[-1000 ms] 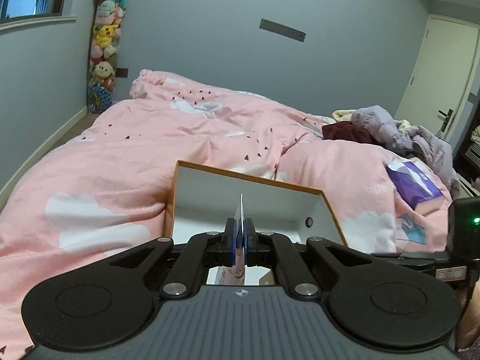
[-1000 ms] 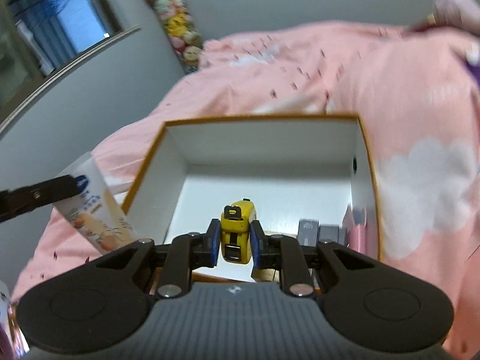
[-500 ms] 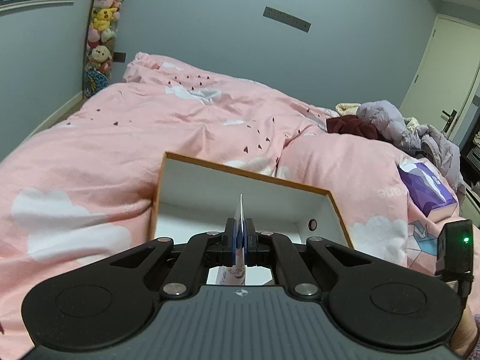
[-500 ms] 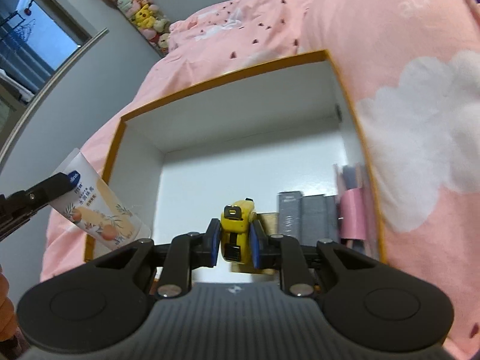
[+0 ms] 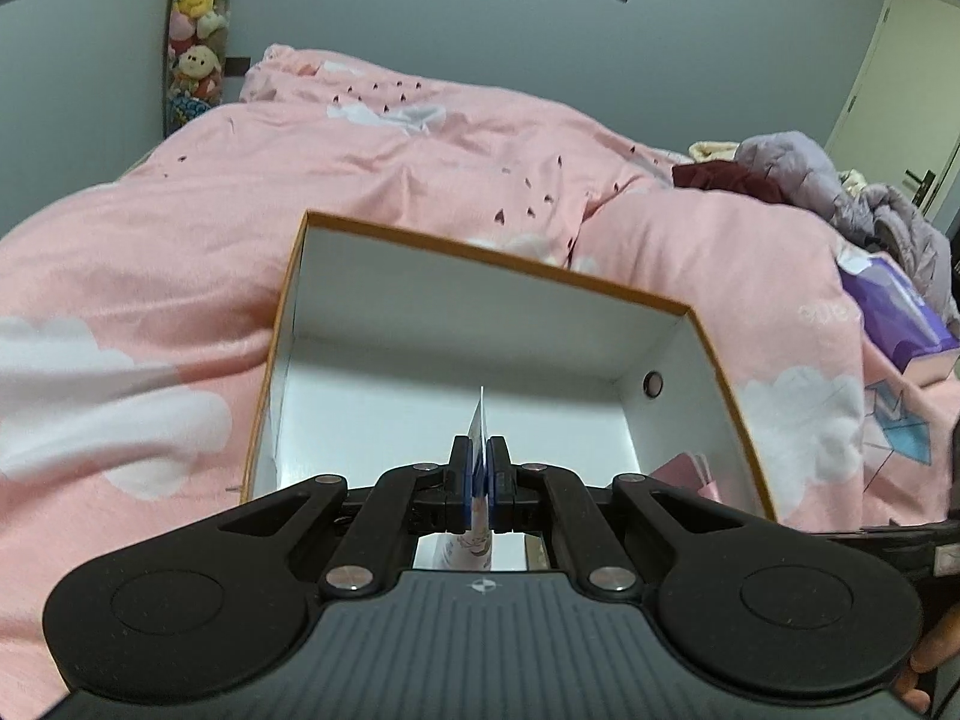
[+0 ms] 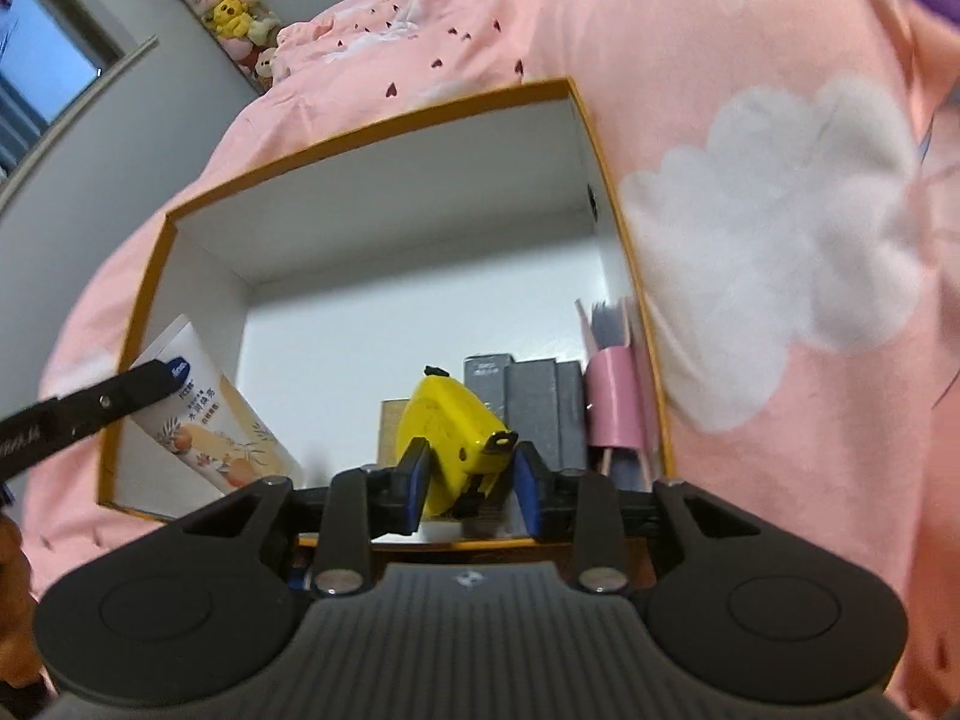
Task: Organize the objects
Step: 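Carry the lotion tube with left while right carries yellow toy into the box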
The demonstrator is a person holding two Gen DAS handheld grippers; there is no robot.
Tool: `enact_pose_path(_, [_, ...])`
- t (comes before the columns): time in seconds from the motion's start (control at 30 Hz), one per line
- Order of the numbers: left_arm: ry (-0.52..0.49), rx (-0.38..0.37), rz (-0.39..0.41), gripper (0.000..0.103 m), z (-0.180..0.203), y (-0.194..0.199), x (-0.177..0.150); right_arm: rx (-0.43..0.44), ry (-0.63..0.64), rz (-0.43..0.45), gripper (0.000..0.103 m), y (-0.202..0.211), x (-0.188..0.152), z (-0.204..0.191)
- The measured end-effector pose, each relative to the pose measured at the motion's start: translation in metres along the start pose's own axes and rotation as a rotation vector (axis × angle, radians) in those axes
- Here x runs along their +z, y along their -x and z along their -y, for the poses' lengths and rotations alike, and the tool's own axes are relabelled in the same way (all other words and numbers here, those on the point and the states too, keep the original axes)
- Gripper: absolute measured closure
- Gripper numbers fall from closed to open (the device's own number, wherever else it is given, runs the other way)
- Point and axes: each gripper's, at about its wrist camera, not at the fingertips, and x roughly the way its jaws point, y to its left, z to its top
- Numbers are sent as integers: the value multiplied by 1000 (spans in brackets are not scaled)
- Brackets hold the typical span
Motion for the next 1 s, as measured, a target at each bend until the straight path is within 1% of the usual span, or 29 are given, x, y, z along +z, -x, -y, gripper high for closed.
enact_pose_path(0.17, [3, 3, -18, 99, 0, -4, -4, -73, 122, 29, 69, 4, -7, -14])
enact_pose_path(0.27, [3, 2, -18, 99, 0, -4, -4, -117, 183, 33, 65, 4, -10, -20])
enact_pose_path(0.33, [3, 2, -20, 99, 1, -4, -5, -85, 187, 22, 65, 1, -10, -21])
enact_pose_path(0.4, [5, 3, -22, 99, 0, -4, -6, -53, 179, 8, 74, -4, -9, -22])
enact_pose_path(0.5, [6, 4, -27, 99, 1, -5, -7, -44, 186, 2, 79, -9, -10, -23])
enact_pose_path(0.63, [9, -2, -31, 99, 2, -7, -6, -50, 189, -2, 79, -11, -10, -28])
enact_pose_path(0.77, [14, -17, -38, 99, 5, -13, -7, -90, 205, 40, 77, -1, -14, -30])
enact_pose_path(0.9, [1, -34, -56, 99, 16, -22, -12, -72, 182, 59, 77, 7, -20, -27])
enact_pose_path(1.0, [-7, -52, -71, 99, 25, -27, -15, -86, 187, 77, 76, 9, -23, -29])
